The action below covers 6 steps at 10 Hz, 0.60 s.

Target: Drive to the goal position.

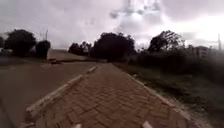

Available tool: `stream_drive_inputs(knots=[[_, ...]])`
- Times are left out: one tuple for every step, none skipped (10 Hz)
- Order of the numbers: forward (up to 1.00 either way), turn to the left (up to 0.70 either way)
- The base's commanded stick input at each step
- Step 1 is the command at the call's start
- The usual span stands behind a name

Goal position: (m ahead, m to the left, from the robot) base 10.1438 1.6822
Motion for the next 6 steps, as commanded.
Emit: stream_drive_inputs(knots=[[0.5,0.0],[0.5,0.0],[0.5,0.0],[0.5,0.0],[0.5,0.0],[0.5,0.0]])
